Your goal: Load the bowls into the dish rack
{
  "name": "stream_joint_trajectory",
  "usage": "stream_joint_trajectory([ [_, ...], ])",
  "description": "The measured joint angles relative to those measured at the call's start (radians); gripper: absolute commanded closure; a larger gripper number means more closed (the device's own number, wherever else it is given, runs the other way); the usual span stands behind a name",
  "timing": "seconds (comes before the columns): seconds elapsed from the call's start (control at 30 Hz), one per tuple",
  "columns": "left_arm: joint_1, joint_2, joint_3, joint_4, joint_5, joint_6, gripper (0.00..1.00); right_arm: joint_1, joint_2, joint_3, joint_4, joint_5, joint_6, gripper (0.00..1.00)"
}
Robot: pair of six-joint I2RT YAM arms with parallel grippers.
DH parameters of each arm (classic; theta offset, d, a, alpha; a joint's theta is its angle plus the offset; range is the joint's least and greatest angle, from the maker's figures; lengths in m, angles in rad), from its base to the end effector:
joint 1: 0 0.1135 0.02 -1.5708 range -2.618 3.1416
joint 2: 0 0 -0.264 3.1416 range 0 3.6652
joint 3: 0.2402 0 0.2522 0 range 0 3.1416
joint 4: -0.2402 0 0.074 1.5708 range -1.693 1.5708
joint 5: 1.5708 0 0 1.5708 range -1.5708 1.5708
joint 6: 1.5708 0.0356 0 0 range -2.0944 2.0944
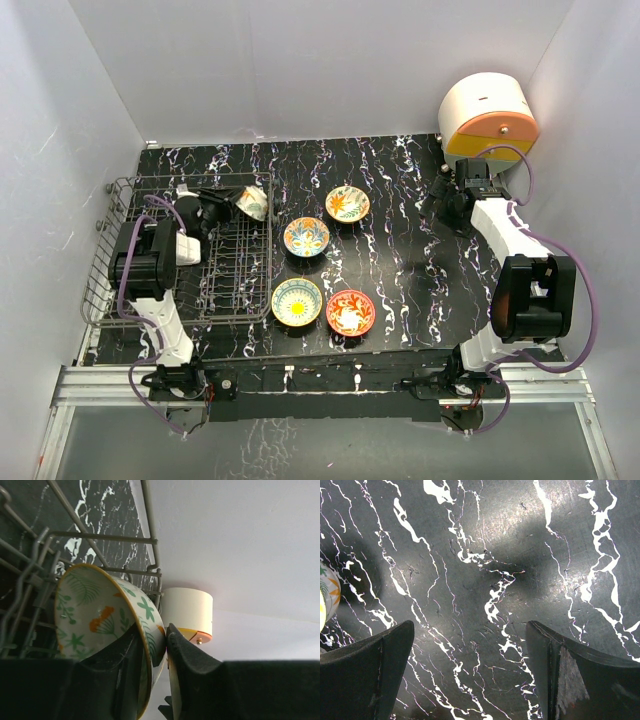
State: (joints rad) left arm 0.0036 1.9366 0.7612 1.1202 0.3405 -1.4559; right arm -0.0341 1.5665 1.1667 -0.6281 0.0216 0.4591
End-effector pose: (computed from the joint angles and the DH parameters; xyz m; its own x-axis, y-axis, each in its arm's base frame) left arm 0.3716 -0.0106 0.1511 -0.3342 -0.9376 -0.0962 -0.0170 0.1080 -0.9940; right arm 0.3243 -0.0118 0.2436 -0.7471 0.4688 -0.4713 0.4198 0.8824 0.2124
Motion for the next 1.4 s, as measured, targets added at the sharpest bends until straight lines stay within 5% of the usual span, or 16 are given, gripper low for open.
stream_joint_trajectory([
  [0.5, 0.077, -0.105, -0.006, -0.262, 0.042, 0.150, 0.63, 0.000, 0.000, -0.002, 0.002, -0.030, -0.009, 0.05],
  [0.73, 0.105, -0.140, 0.050, -0.519, 0.049, 0.314, 0.20, 0.000, 0.000, -0.016, 0.004, -0.047, -0.009, 0.05],
  [0.93, 0.108, -0.140, 0.114, -0.707, 0.040, 0.429, 0.16, 0.000, 0.000, -0.018, 0.003, -0.054, -0.010, 0.05],
  [1.17, 0.109, -0.139, 0.273, -0.938, 0.010, 0.568, 0.03, 0.000, 0.000, -0.018, 0.003, -0.061, -0.012, 0.05],
  [1.4, 0.109, -0.111, 0.597, -1.291, -0.085, 0.764, 0.03, 0.000, 0.000, -0.018, 0.003, -0.076, -0.012, 0.05],
])
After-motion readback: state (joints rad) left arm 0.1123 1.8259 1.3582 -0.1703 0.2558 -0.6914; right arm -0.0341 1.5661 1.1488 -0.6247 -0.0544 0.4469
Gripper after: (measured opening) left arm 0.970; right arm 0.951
